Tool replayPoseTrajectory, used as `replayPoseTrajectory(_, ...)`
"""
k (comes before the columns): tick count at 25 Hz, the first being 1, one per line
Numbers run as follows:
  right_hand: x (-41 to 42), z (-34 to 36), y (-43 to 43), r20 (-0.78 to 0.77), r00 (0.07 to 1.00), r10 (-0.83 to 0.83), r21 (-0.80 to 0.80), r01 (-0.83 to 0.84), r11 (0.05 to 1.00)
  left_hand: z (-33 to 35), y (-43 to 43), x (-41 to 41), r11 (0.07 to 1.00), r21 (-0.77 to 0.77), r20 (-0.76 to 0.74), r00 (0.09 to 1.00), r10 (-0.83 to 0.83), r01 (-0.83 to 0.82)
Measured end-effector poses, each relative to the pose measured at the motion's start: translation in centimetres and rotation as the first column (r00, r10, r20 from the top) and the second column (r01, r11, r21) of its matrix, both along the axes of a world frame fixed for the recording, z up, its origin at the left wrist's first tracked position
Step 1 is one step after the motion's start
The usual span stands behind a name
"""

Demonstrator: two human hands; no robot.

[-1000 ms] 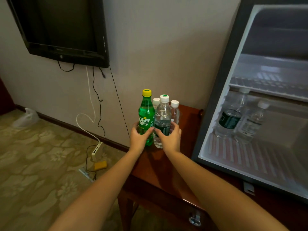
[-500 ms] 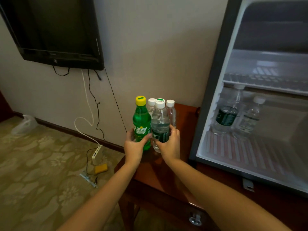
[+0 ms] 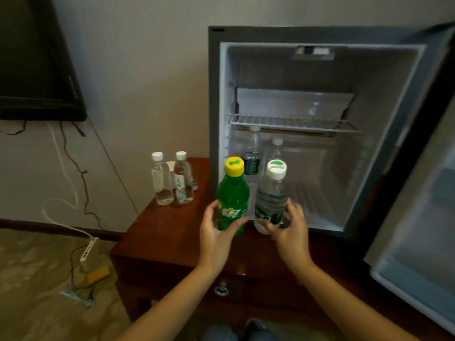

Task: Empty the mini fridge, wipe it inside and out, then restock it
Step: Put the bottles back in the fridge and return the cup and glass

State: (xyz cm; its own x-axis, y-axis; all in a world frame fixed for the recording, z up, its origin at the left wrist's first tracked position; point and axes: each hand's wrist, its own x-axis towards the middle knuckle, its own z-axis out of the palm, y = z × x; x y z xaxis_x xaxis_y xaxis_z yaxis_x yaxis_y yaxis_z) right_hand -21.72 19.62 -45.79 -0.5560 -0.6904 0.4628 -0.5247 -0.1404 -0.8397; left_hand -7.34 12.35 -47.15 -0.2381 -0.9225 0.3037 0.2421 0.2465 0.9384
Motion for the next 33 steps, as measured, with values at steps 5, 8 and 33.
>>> replayPoseTrajectory(5, -7.8, -0.2, 2.0, -0.014, 0.970, -0.244, 0.111, 0.244, 0.963, 0.7, 1.5, -9.8, 0.995, 0.061, 0.079, 0.994, -0.080, 0.075)
replayPoseTrajectory(8, -9.8, -0.7, 1.5, 0.016, 0.953, -0.303, 0.138, 0.298, 0.945, 1.2, 1.0, -13.6, 0.996, 0.068, 0.110, 0.992, -0.066, 0.058)
replayPoseTrajectory(33, -16.4, -0.7, -10.7, -0.088, 0.837, -0.540, 0.268, 0.541, 0.797, -1.7, -8.1, -24.4, 0.986, -0.165, 0.364, 0.929, 0.071, -0.010)
